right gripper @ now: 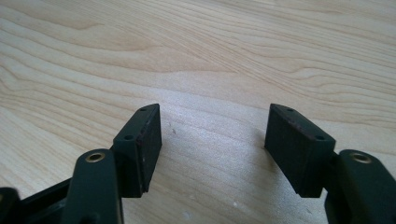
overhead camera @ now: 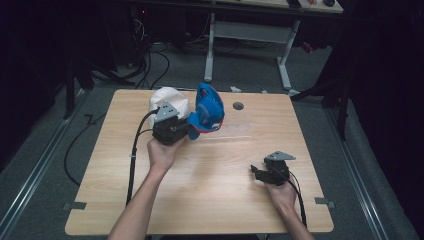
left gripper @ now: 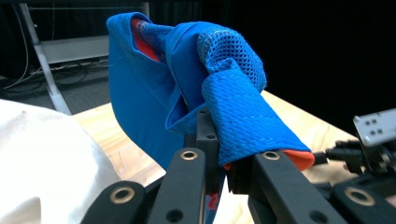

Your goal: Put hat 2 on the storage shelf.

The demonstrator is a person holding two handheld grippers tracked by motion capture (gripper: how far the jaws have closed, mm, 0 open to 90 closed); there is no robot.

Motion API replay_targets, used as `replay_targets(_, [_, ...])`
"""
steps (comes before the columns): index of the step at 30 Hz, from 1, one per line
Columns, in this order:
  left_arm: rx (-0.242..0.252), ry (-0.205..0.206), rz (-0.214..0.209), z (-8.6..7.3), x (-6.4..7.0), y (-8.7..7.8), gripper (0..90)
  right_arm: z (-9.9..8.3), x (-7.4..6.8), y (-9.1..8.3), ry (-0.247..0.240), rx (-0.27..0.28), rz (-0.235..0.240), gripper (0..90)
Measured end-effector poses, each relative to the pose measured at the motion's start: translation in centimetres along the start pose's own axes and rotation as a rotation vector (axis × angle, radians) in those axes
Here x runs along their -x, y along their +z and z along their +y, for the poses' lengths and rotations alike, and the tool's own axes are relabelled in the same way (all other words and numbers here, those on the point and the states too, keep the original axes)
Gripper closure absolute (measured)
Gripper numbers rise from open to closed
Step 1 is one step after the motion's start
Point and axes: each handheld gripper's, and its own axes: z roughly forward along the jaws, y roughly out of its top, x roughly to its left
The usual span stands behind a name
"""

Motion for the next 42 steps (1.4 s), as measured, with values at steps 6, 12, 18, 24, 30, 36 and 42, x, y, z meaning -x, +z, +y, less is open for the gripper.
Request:
replay_targets(6, [0.024,-0.047,0.022,0.0,-0.9,1.4,86.3,0.0,-0.1,0.0,0.005,-0.005,-0.003,34.7])
replay_targets(12, [0.018,-0.063,0.031,-0.4,-1.3,3.4,86.3,0.0,-0.2,0.0,0.006,-0.004,-0.007,34.3])
replay_targets(18, [0.026,-0.072,0.044,-0.7,-1.4,5.0,86.2,0.0,-0.2,0.0,0.006,-0.004,-0.007,33.7])
replay_targets(24, [0.033,-0.079,0.065,-1.1,-1.6,5.7,86.2,0.0,-0.2,0.0,-0.001,-0.003,-0.004,33.4])
replay_targets(30, [0.037,-0.109,0.09,-1.9,-1.9,6.2,86.2,0.0,-0.3,0.0,-0.001,-0.004,-0.003,33.2])
replay_targets(36, [0.025,-0.141,0.1,-3.0,-2.0,6.7,86.1,0.0,-0.4,0.0,-0.003,-0.005,0.002,33.1])
replay_targets(42, [-0.01,-0.169,0.106,-4.3,-2.2,7.3,85.3,0.0,-0.4,0.0,-0.005,-0.005,0.003,32.9])
